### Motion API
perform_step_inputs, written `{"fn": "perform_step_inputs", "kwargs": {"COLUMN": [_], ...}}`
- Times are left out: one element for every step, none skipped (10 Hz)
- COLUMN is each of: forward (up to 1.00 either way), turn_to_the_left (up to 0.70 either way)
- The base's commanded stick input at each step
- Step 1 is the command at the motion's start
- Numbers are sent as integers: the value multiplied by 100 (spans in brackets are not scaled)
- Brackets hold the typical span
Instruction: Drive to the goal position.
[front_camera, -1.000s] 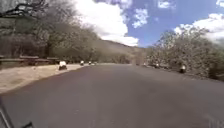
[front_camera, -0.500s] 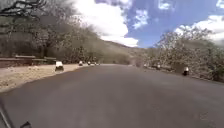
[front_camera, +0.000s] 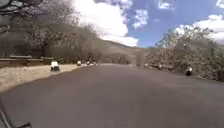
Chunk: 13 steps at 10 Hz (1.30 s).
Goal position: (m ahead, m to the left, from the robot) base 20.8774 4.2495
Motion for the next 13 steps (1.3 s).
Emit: {"fn": "perform_step_inputs", "kwargs": {"forward": [70, 70, 70, 70, 70, 70, 70, 70, 70, 70, 70, 70, 70], "turn_to_the_left": [0, 0, 0, 0, 0, 0, 0, 0, 0, 4, 10, 16, 35]}}
